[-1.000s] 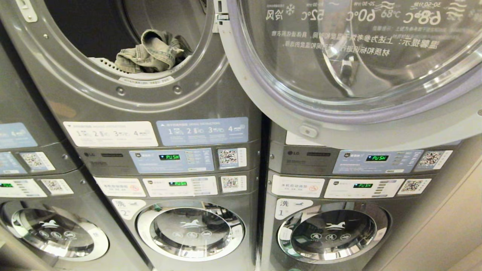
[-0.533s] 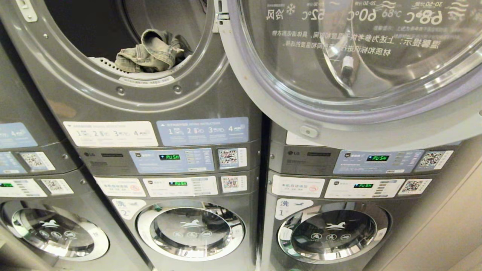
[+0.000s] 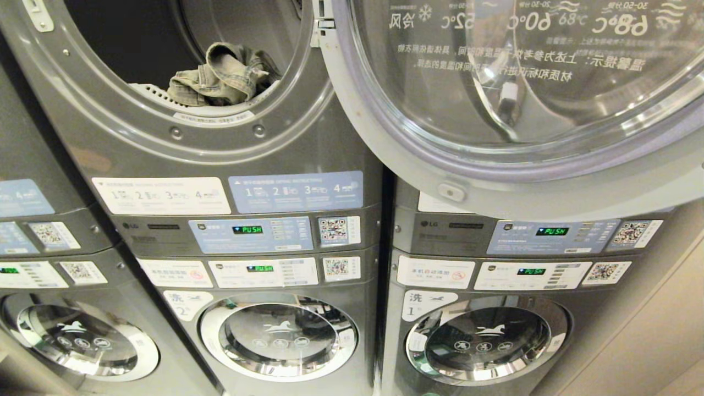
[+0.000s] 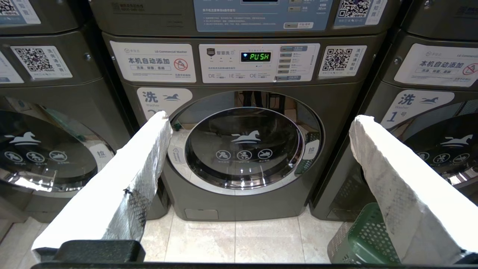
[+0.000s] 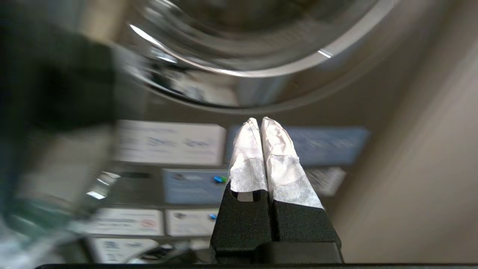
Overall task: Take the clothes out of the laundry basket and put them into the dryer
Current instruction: Close the dryer
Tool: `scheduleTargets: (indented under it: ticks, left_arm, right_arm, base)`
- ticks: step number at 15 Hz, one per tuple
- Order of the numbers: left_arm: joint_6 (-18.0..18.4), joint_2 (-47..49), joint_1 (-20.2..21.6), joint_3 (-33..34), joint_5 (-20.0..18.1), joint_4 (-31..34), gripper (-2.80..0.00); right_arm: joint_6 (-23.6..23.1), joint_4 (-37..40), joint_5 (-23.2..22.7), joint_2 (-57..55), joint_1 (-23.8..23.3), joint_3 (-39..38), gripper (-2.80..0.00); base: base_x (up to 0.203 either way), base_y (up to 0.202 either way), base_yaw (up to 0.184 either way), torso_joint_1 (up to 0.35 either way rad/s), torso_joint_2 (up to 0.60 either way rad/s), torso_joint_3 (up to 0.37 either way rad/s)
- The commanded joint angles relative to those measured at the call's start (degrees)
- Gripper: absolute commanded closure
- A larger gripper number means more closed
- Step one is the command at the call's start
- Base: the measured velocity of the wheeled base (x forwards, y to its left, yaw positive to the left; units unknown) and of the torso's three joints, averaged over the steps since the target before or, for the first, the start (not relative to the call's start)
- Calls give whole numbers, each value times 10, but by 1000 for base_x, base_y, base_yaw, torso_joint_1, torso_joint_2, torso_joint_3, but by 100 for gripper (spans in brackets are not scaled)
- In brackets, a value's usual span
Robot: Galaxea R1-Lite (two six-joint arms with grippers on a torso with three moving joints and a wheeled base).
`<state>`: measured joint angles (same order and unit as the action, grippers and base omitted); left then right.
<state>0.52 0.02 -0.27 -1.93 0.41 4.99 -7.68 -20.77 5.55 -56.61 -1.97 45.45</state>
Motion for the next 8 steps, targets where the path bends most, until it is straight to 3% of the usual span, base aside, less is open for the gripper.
scheduleTargets:
  ticks: [1, 4, 8]
  left_arm:
    - [0, 0, 0, 0, 0, 0, -280]
    - [0, 0, 0, 0, 0, 0, -280]
    - [0, -1, 0, 0, 0, 0, -280]
  right_arm:
    - [0, -13, -32, -17, 0, -1, 0]
    - [0, -82, -73, -50, 1, 4, 0]
    - [-1, -103, -195, -35, 5, 0, 0]
  base:
    - [0, 0, 0, 0, 0, 0]
    - [0, 0, 0, 0, 0, 0]
    - [0, 0, 0, 0, 0, 0]
